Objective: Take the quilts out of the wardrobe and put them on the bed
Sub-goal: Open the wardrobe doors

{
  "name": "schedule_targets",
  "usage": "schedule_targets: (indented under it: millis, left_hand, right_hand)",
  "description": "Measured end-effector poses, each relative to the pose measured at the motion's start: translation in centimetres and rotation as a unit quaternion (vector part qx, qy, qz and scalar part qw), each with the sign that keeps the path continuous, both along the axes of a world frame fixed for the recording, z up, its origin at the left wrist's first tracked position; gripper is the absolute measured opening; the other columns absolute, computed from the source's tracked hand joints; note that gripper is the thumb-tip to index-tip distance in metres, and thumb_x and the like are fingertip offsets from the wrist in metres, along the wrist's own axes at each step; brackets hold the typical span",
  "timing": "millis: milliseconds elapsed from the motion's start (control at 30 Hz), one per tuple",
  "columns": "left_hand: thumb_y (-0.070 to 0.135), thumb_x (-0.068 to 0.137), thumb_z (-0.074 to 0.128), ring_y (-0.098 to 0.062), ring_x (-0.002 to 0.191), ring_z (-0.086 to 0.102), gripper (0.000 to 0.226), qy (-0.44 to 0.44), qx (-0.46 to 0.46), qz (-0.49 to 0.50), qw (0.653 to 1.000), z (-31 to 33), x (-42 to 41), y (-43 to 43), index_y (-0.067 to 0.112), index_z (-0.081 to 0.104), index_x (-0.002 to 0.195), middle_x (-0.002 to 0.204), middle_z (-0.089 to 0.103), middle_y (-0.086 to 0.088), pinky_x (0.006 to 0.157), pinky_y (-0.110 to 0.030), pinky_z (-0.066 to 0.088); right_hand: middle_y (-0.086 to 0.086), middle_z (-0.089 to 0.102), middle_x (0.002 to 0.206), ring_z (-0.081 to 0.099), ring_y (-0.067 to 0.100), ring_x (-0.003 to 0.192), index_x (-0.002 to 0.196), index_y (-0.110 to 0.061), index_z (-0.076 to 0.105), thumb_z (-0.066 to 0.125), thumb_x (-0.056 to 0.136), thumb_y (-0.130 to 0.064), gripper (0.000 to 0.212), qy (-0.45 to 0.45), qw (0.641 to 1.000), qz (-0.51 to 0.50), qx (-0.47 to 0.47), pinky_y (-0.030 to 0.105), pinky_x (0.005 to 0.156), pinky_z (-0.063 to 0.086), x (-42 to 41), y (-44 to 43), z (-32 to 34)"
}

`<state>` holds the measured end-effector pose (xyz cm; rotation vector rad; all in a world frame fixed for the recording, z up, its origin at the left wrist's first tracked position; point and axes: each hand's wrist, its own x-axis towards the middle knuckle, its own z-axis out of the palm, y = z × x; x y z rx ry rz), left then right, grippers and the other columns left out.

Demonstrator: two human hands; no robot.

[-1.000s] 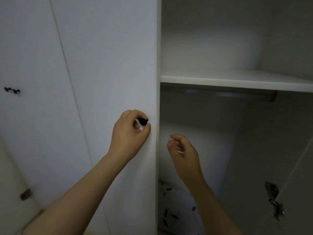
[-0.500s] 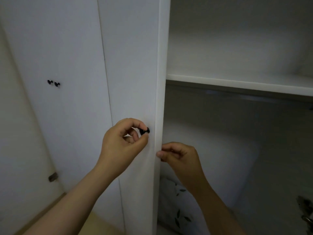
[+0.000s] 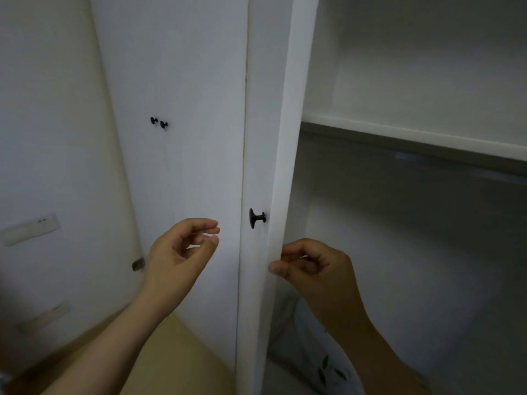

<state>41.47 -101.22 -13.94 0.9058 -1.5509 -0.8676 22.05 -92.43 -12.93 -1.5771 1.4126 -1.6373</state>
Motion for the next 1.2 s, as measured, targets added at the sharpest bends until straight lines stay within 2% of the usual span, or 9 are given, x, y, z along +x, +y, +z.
schedule_targets:
  millis: [100,300,400,600,767,967,1200]
  left_hand:
    - [0.026,0.074,0.062,-0.018,0.086,0.067,0.021,0.0,0.014,0.024,1.0,-0.6,2.3,0.0,0.025,0.069,0.094,0.094,0.072,0.002,0.08,-0.034,0.057]
    - [0.029,0.075,0.061,-0.014,0.088,0.067,0.026,-0.005,0.016,0.08,0.997,-1.1,6.7,0.5,0.024,0.066,0.1,0.096,0.07,0.002,0.083,-0.038,0.056]
    - [0.018,0.083,0.065,-0.014,0.089,0.066,0.02,-0.019,0.009,0.114,0.993,-1.3,9.2,0.8,0.023,0.065,0.103,0.097,0.069,0.002,0.084,-0.035,0.056]
    - [0.018,0.086,0.061,-0.013,0.091,0.065,0.022,-0.043,0.01,0.175,0.984,-1.9,13.6,1.3,0.025,0.063,0.107,0.098,0.068,0.005,0.081,-0.037,0.058]
    - [0.018,0.085,0.062,-0.012,0.087,0.064,0.024,-0.044,0.011,0.203,0.978,-2.2,15.6,1.2,0.024,0.062,0.108,0.097,0.067,0.005,0.078,-0.034,0.058]
    - [0.018,0.086,0.061,-0.01,0.087,0.064,0.022,-0.05,0.013,0.213,0.976,-2.3,17.5,0.4,0.026,0.063,0.107,0.097,0.067,0.006,0.076,-0.03,0.059]
    - [0.019,0.086,0.06,-0.009,0.087,0.063,0.022,-0.051,0.015,0.216,0.975,-1.9,19.6,-0.1,0.026,0.062,0.108,0.098,0.066,0.007,0.068,-0.025,0.057]
  right_hand:
    - [0.003,0.074,0.077,0.071,0.014,0.071,0.081,-0.015,0.071,0.083,0.065,-0.016,0.02,0.007,1.0,0.017,-0.001,0.024,0.069,0.058,2.0,-0.9,-0.2]
    - [-0.003,0.068,0.07,0.067,0.012,0.062,0.08,-0.017,0.064,0.083,0.065,-0.031,0.028,0.081,0.996,0.03,-0.004,0.027,0.063,0.059,6.7,-3.7,0.0]
    - [-0.004,0.065,0.067,0.064,0.013,0.06,0.076,-0.018,0.061,0.082,0.065,-0.033,0.028,0.097,0.994,0.037,-0.019,0.031,0.06,0.058,9.1,-5.3,0.0]
    - [-0.006,0.063,0.066,0.06,0.008,0.055,0.073,-0.025,0.057,0.08,0.066,-0.039,0.028,0.095,0.994,0.038,-0.025,0.028,0.059,0.056,13.4,-8.1,-0.4]
    - [-0.006,0.061,0.062,0.055,0.004,0.051,0.071,-0.023,0.056,0.078,0.068,-0.039,0.028,0.103,0.993,0.024,-0.043,0.023,0.058,0.05,16.0,-10.3,-0.7]
    - [-0.007,0.061,0.065,0.058,0.006,0.058,0.073,-0.024,0.056,0.073,0.072,-0.046,0.028,0.149,0.988,0.003,-0.051,0.035,0.064,0.054,18.9,-12.9,-0.8]
    - [-0.008,0.062,0.072,0.059,0.011,0.068,0.078,-0.024,0.055,0.067,0.078,-0.049,0.027,0.22,0.973,-0.045,-0.047,0.028,0.063,0.048,22.7,-16.3,-0.3]
